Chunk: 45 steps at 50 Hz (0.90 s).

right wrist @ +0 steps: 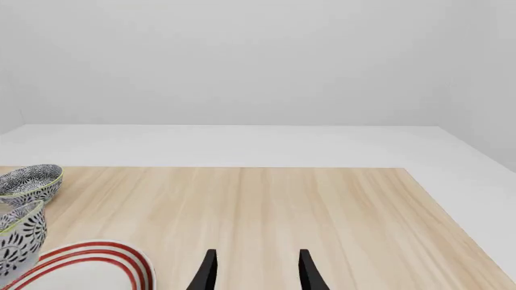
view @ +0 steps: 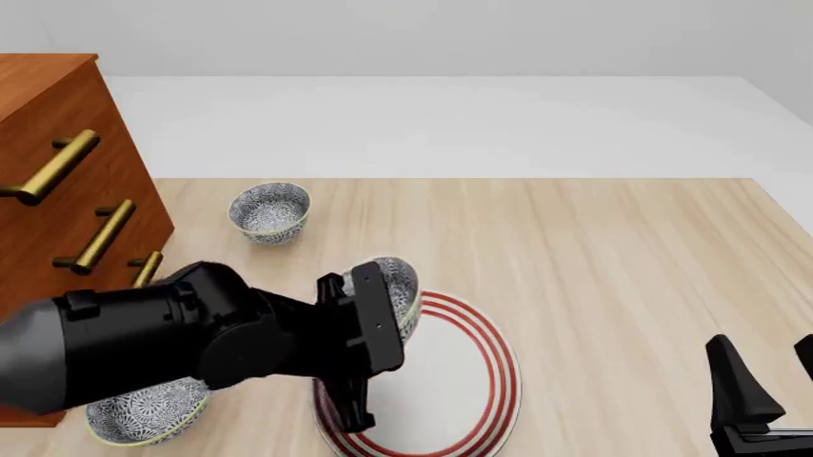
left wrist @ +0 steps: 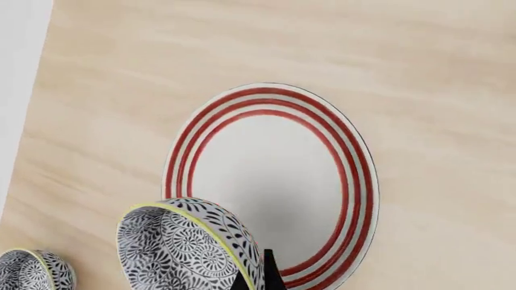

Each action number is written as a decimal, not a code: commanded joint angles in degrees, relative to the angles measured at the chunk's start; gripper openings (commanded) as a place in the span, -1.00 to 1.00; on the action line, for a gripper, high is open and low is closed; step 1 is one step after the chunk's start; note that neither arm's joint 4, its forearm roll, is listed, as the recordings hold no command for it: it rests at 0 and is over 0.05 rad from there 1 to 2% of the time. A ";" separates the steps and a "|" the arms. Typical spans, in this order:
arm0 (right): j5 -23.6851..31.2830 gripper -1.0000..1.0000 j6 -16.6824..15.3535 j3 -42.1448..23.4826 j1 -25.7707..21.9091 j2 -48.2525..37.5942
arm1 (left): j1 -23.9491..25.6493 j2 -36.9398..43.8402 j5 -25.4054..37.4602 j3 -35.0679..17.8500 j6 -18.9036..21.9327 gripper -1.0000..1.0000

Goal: Pick up the bowl and put it in the middle on the plate.

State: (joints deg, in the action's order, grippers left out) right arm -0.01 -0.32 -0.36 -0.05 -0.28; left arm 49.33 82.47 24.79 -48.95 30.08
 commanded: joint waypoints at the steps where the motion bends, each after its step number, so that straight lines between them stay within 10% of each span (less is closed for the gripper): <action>1: 0.00 1.00 -0.01 0.00 -0.02 0.00 | 0.86 3.29 -0.88 -0.93 0.12 -1.00; 45: 0.00 1.00 0.00 0.00 -0.01 0.00 | -1.60 10.78 -5.01 0.58 5.24 -1.00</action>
State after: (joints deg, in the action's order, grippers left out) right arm -0.01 -0.32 -0.36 -0.05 -0.28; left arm 47.86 92.02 20.32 -48.21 34.28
